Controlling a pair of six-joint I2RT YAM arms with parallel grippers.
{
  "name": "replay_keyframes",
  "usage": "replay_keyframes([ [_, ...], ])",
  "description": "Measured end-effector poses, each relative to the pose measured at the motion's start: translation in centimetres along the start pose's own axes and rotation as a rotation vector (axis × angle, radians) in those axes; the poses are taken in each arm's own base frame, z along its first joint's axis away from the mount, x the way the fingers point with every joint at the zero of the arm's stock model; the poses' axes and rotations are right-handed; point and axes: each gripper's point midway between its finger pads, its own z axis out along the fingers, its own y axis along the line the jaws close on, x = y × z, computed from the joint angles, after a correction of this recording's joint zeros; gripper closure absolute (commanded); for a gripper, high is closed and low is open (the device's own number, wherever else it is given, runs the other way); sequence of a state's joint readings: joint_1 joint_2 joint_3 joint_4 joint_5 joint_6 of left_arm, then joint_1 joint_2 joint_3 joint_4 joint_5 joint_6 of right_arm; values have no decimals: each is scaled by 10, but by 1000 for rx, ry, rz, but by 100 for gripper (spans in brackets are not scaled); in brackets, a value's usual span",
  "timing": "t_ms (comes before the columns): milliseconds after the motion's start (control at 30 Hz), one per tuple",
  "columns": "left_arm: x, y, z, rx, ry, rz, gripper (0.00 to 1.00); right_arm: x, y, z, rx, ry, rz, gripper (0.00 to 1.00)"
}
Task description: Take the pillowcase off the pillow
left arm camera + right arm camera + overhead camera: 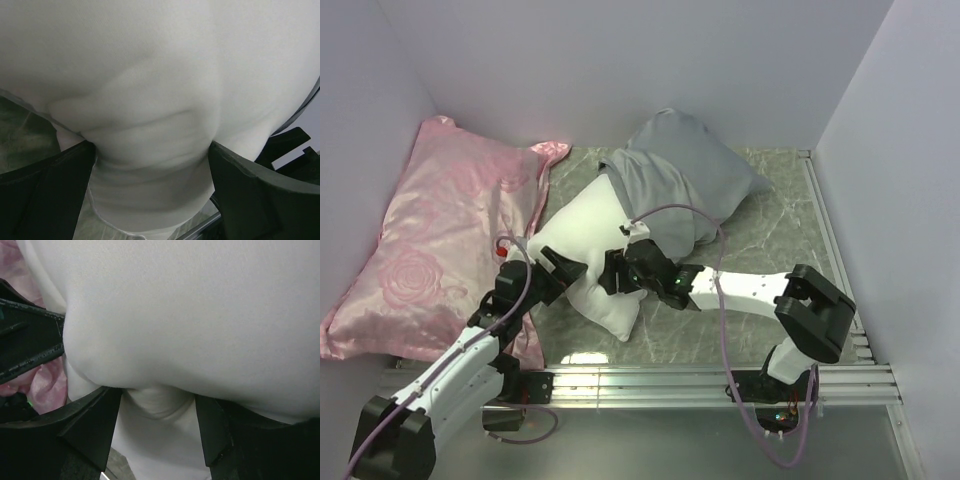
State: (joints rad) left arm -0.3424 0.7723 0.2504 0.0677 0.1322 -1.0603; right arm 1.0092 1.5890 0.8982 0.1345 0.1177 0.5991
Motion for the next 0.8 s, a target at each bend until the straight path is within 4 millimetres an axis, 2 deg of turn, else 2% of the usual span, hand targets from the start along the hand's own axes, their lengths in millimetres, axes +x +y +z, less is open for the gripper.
replay_keyframes([
  [167,-3,-3,-1,21,-20,2,1,-6,10,8,-33,8,14,36],
  [367,4,-3,12,83,-26,-19,1,-4,18,15,-82,31,39,39],
  [533,5,-9,14,153,-55,-34,1,-2,22,19,-110,35,59,41],
  [600,4,-11,15,155,-63,-31,7,-4,23,19,-115,32,64,41],
  [667,4,-12,17,153,-65,-33,43,-5,24,19,-120,31,68,41],
  [700,4,-12,18,150,-63,-37,65,-5,24,19,-121,31,69,41],
  [733,4,-12,20,144,-61,-38,99,-5,24,19,-122,32,68,40],
  [800,3,-14,24,138,-56,-38,99,-5,24,19,-122,31,69,39],
])
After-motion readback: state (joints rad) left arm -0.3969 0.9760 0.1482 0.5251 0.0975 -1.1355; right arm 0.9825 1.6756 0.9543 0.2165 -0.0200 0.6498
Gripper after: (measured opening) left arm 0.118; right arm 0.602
